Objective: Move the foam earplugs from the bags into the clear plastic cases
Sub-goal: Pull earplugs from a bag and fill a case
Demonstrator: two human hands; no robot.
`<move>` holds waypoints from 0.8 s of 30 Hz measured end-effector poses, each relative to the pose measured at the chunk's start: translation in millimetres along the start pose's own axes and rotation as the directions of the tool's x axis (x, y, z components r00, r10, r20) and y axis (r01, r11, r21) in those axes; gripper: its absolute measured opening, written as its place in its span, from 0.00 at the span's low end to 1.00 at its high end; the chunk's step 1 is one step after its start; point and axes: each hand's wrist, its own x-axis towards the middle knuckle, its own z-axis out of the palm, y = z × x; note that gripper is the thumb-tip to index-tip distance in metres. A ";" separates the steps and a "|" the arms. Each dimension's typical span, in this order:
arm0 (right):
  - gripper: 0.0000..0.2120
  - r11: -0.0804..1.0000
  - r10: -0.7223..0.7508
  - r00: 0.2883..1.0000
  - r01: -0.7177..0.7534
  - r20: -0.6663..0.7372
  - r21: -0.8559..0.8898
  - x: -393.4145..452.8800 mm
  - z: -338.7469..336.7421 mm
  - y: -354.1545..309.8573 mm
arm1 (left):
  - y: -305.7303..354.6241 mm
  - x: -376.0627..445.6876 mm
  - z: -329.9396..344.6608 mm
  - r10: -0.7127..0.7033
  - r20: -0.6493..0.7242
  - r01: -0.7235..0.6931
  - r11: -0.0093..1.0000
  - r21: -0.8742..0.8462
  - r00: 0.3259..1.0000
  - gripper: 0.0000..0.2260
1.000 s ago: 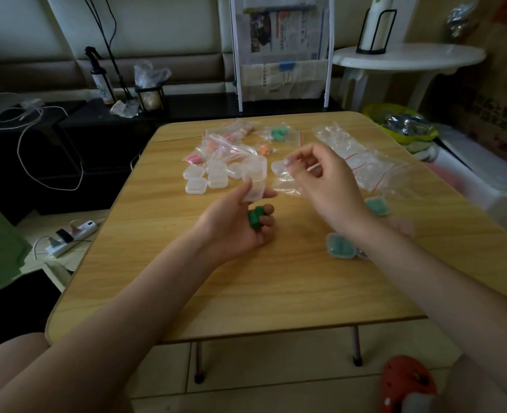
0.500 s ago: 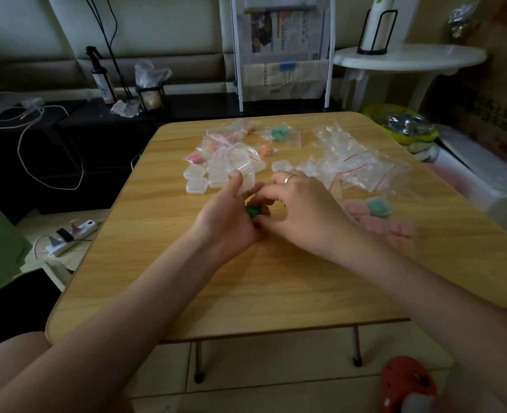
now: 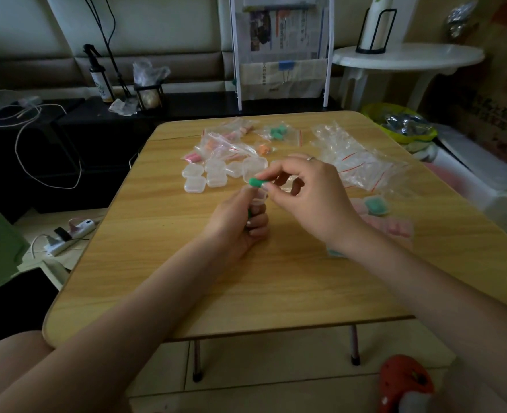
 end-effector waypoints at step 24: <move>0.09 0.984 -0.049 0.991 0.069 0.122 -0.166 -10.8 17.7 2.1 | 3.5 2.2 -5.1 0.070 -0.042 -0.070 0.998 0.000 0.997 0.04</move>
